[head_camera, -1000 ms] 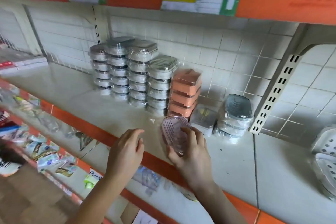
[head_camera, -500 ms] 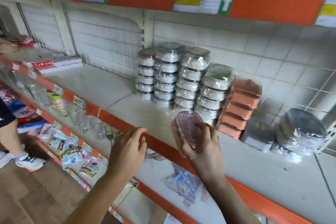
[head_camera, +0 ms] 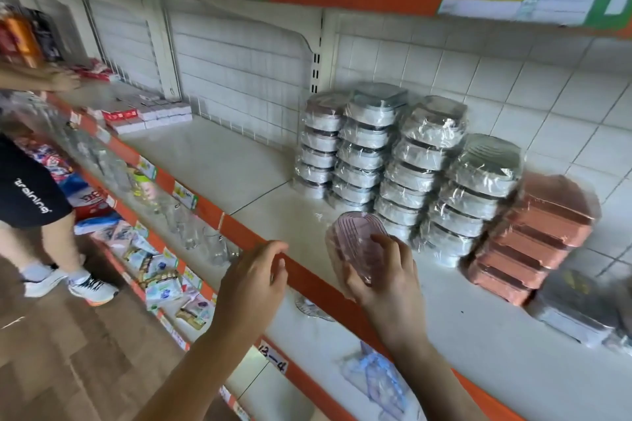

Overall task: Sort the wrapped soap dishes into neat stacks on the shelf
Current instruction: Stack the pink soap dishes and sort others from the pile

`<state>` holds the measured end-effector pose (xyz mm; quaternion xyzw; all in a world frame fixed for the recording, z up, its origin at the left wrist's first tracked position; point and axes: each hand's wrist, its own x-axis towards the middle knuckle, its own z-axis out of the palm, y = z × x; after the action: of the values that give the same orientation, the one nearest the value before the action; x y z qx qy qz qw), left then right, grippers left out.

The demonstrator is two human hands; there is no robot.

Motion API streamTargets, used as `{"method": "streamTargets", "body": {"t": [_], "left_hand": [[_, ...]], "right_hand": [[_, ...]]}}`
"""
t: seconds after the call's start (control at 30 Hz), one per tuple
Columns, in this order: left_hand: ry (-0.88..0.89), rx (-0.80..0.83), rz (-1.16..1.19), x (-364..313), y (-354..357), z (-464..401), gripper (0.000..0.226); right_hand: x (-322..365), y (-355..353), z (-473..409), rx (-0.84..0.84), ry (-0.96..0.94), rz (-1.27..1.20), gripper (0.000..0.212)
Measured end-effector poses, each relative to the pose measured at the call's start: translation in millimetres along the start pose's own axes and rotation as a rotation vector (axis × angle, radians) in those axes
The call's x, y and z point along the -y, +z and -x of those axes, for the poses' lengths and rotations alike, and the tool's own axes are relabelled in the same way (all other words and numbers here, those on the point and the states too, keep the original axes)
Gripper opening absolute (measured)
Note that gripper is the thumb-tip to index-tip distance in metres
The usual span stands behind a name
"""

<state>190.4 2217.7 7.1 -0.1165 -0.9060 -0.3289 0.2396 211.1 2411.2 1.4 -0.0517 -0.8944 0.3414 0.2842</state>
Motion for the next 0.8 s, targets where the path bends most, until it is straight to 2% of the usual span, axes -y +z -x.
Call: {"method": "streamTargets", "body": {"t": [0.4,0.8], "left_hand": [[0.051,-0.002,-0.052,25.6,40.7,-76.7,0.027],[0.150,0.088,-0.013,80.4,64.7,-133.0,0.022]], "right_hand": [[-7.3,46.6,-59.2,0.063,-0.031,-0.061,0.064],[4.4,94.6,-79.9,-0.003,0.043,-0.035,0.068]]}}
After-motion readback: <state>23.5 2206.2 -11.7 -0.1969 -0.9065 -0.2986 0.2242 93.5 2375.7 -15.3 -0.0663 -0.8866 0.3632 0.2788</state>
